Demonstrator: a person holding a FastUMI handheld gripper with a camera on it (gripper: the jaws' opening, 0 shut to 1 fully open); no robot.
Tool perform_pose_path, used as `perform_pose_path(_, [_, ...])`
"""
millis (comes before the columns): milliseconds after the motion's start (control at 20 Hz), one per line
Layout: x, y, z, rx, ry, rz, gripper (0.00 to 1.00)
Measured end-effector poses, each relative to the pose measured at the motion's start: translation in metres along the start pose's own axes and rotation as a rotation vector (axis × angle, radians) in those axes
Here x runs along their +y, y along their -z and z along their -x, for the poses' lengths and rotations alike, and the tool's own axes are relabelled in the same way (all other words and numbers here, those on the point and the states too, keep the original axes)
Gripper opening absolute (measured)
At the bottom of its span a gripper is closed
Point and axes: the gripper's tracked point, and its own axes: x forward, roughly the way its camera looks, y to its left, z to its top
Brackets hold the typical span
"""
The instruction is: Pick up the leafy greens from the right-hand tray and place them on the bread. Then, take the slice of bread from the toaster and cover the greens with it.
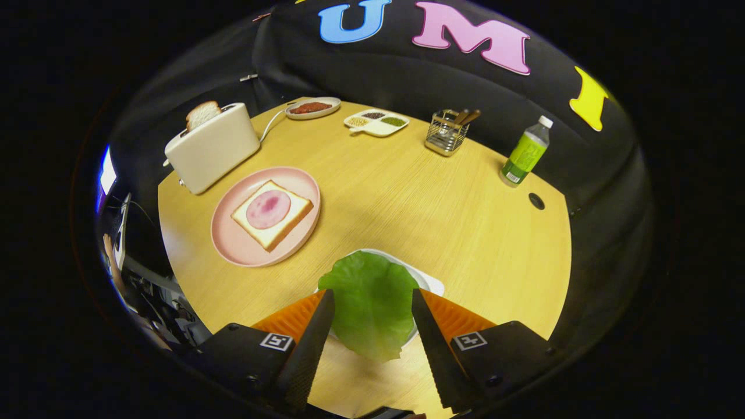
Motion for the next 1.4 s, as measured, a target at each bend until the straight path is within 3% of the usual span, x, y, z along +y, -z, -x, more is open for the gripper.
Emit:
perform_pose_path(150, [-0.001,0.019,-0.024,0.070,-0.014,0.038,0.79])
perform_pose_path(400, [0.001,0.036,-0.047,0.135,-0.030,0.048,0.79])
perform_pose_path(550, [0.005,0.040,-0.047,0.166,-0.050,0.000,0.55])
perform_pose_path(650, [0.003,0.041,-0.048,0.167,-0.044,-0.010,0.52])
perform_pose_path(750, [0.002,0.040,-0.048,0.165,-0.043,-0.022,0.24])
perform_pose_path(900, [0.003,0.039,-0.046,0.162,-0.037,-0.032,0.06])
perform_pose_path(1400, [0.014,-0.025,0.028,-0.055,-0.019,-0.084,0.06])
